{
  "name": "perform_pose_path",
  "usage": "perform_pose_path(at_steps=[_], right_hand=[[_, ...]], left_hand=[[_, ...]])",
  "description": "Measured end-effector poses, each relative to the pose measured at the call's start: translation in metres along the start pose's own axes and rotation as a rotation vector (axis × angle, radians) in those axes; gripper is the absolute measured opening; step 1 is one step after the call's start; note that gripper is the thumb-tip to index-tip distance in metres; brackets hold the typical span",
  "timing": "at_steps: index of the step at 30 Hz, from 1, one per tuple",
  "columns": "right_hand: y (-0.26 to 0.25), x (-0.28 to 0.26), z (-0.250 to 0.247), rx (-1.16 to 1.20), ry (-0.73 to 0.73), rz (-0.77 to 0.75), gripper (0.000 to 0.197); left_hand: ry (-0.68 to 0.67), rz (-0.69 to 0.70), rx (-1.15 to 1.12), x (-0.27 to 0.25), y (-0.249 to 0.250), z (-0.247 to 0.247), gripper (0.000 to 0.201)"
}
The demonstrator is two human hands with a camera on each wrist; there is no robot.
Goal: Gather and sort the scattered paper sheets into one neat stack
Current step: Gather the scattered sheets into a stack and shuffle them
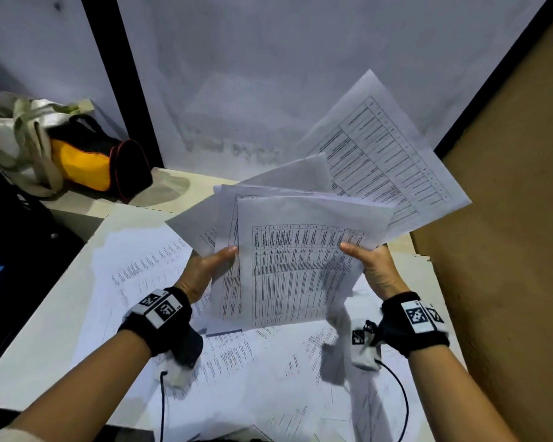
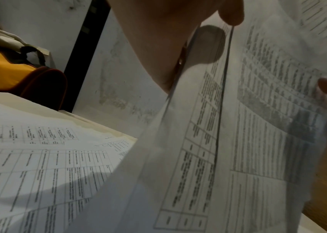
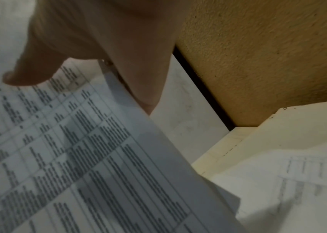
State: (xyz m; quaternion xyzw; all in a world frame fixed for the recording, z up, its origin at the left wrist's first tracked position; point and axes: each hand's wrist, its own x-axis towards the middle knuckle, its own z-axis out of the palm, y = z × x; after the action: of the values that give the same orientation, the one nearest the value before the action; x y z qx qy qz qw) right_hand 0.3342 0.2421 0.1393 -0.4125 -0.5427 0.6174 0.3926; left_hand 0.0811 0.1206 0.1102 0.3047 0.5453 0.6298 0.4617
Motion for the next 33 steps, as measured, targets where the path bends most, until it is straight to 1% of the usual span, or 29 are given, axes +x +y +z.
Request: perform_pose_path(at_steps=[2,5,6,7,8,9,11,13,14,16,18,19,20,22,23,24,25,26,27,29,31,32,33], right_hand=[[-0.008,-0.001,0.0,-0.034,-0.024,-0.012,0.067],[-0.034,-0.001,0.003,-0.072,-0.089,-0.097,0.05],[-0.042,-0.001,0.005,-0.081,-0.115,-0.116,0.048],[-0.045,0.0,0.006,-0.102,-0.132,-0.114,0.047],[-0.045,0.002,0.007,-0.122,-0.133,-0.096,0.049],[-0.041,0.003,0.007,-0.132,-0.132,-0.068,0.053],[-0.021,0.004,0.004,-0.152,-0.145,0.013,0.057],[0.0,0.0,0.01,-0.226,-0.154,0.109,0.045],[0.01,-0.003,0.013,-0.266,-0.123,0.124,0.037],[0.022,-0.006,0.024,-0.266,0.016,0.089,0.023],[0.015,-0.006,0.036,-0.212,0.176,-0.01,0.017],[0.01,-0.006,0.04,-0.176,0.214,-0.055,0.015],[0.006,-0.008,0.043,-0.147,0.244,-0.084,0.012],[0.0,-0.01,0.047,-0.153,0.247,-0.111,0.002],[-0.001,-0.012,0.048,-0.173,0.231,-0.116,0.006],[0.001,-0.014,0.049,-0.204,0.217,-0.113,0.012],[0.006,-0.014,0.049,-0.232,0.208,-0.1,0.013],[0.01,-0.016,0.05,-0.264,0.207,-0.07,0.009],[0.014,-0.016,0.049,-0.277,0.212,-0.059,0.004],[0.014,-0.016,0.051,-0.261,0.235,-0.044,0.019],[0.002,-0.015,0.056,-0.257,0.263,-0.047,0.03],[-0.006,-0.015,0.057,-0.246,0.278,-0.074,0.033],[-0.014,-0.012,0.057,-0.236,0.307,-0.14,0.031]], left_hand=[[-0.018,-0.002,-0.009,0.0,0.0,-0.001,0.087],[-0.052,-0.014,-0.022,0.004,-0.001,-0.002,0.089],[-0.059,-0.015,-0.016,0.005,-0.001,-0.002,0.093],[-0.064,-0.022,-0.008,0.006,-0.002,-0.002,0.099],[-0.062,-0.027,-0.005,0.008,-0.004,-0.002,0.104],[-0.058,-0.034,-0.011,0.009,-0.005,-0.002,0.104],[-0.051,-0.022,-0.01,0.011,-0.008,-0.002,0.085],[-0.016,0.026,0.071,0.012,-0.009,-0.001,0.069],[0.011,0.064,0.104,0.013,-0.011,0.001,0.065],[0.076,0.113,0.11,0.012,-0.005,0.007,0.057],[0.145,0.155,0.094,0.014,0.006,0.015,0.043],[0.182,0.18,0.103,0.014,0.014,0.02,0.037],[0.214,0.215,0.113,0.015,0.02,0.024,0.038],[0.234,0.258,0.104,0.017,0.027,0.027,0.048],[0.231,0.252,0.107,0.017,0.028,0.027,0.043],[0.219,0.247,0.122,0.017,0.027,0.028,0.028],[0.199,0.24,0.142,0.016,0.023,0.028,0.01],[0.191,0.242,0.162,0.014,0.017,0.029,0.002],[0.192,0.252,0.19,0.013,0.014,0.03,0.006],[0.167,0.303,0.227,0.009,0.014,0.034,0.011],[0.153,0.368,0.253,0.009,0.026,0.038,0.013],[0.142,0.406,0.236,0.009,0.035,0.041,0.014],[0.135,0.436,0.21,0.011,0.045,0.044,0.018]])
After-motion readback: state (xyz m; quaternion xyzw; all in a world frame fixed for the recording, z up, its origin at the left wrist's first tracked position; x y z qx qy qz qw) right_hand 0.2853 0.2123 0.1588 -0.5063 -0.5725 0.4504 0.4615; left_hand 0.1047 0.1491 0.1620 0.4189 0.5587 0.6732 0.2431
